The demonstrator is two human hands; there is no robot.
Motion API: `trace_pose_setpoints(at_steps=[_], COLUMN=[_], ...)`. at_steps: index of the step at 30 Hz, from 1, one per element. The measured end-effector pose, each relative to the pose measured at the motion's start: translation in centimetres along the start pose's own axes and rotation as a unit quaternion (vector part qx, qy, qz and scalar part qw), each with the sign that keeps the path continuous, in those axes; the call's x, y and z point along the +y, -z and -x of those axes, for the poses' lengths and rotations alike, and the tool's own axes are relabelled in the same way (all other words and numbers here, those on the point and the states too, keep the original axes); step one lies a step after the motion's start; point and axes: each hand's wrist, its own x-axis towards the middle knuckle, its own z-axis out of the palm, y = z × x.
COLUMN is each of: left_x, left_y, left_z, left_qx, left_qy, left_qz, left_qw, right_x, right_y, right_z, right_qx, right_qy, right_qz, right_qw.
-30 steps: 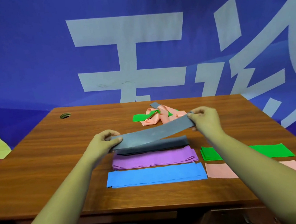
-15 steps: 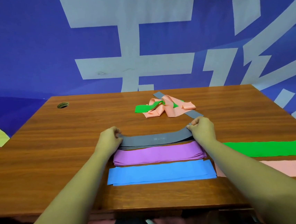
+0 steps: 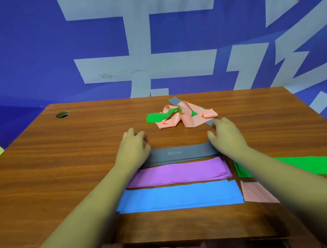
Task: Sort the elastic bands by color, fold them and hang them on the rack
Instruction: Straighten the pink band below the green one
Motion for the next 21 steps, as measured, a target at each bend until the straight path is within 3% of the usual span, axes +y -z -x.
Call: trace_pose_setpoints(at_steps=[5,14,18,21], left_x=[4.7,9.8,9.2,8.4], left_y=[-1.4,-7.9,-10.8,-11.5], left_z=[-5.6,-14.1,-15.8,-16.0], left_qx=[-0.051,-0.063,-0.097,-0.066], left_qy=[-0.04,-0.127,-0.114,-0.11], left_qz=[0.001,-0.061,-0.041,0.023], left_qw=[0.998,0.988,0.988,0.991], right_x=[0.7,3.2,4.4,4.4], right_y=[0.7,-3.6,-4.8,-3.9], right_z=[-4.1,-11.2,-12.2,-12.5], right_qx=[-0.037,-0.082,-0.047,-0.001], right_qy=[-0.002,0.023,0.035,0.051], right_qz=[0.043,0.093,0.109,0.069], right_qw=[0.998,0.992,0.992,0.996])
